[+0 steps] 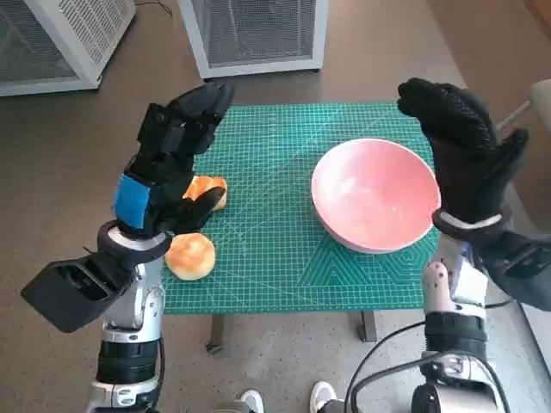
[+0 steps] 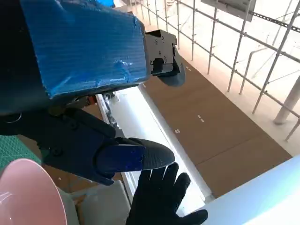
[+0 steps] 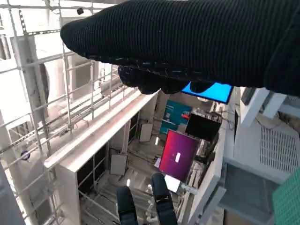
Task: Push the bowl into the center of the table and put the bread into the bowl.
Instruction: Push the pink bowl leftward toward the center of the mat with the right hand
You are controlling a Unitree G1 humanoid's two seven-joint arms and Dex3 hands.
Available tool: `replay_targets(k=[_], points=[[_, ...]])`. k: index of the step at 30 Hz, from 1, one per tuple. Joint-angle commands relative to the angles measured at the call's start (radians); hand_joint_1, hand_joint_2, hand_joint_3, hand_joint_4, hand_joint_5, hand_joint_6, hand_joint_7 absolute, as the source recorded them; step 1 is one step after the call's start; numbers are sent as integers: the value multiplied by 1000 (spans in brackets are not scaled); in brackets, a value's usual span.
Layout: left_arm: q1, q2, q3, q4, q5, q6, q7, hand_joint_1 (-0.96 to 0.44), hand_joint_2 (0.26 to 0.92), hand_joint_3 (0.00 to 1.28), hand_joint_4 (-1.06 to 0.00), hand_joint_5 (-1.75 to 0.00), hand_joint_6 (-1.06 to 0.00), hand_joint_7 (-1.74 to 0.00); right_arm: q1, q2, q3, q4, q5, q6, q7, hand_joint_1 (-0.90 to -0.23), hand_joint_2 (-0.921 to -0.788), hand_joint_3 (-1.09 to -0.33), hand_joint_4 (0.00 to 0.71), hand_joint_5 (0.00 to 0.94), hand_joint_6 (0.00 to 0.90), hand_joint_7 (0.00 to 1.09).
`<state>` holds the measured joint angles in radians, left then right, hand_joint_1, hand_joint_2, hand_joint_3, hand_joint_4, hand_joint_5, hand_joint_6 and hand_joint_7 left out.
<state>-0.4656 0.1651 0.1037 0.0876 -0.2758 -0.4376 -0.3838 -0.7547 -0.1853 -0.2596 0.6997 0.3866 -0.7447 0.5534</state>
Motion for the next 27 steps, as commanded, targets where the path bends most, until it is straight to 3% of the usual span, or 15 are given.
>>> replay_targets(k=[1, 8, 13, 17, 21, 27], points=[[12, 1, 9, -5, -3, -19, 0, -625, 921, 380, -272, -4, -59, -629, -49, -100, -81, 299, -51, -31, -136, -517, -921, -673, 402, 0, 67, 616], [17, 3, 17, -1, 1, -27, 0, -637, 921, 375, -273, -3, -75, -587, -71, -142, -104, 446, -72, -3, -220, -520, -921, -699, 391, 0, 70, 621], [18, 3, 19, -1, 4, -30, 2, -637, 921, 375, -273, -2, -88, -556, -73, -153, -116, 519, -88, 34, -286, -521, -921, -704, 384, 0, 61, 618], [17, 4, 19, 4, 7, -35, 2, -630, 921, 376, -273, -2, -97, -539, -62, -144, -132, 564, -89, 101, -337, -505, -921, -661, 380, 2, 97, 612], [18, 5, 19, 3, 10, -37, 2, -628, 921, 377, -271, -1, -98, -535, -41, -132, -132, 587, -103, 145, -372, -455, -921, -717, 393, 5, 126, 566], [21, 8, 19, 1, 14, -37, 4, -617, 921, 378, -271, -1, -100, -530, -23, -115, -134, 607, -104, 221, -371, -447, -921, -746, 373, 1, 138, 536]])
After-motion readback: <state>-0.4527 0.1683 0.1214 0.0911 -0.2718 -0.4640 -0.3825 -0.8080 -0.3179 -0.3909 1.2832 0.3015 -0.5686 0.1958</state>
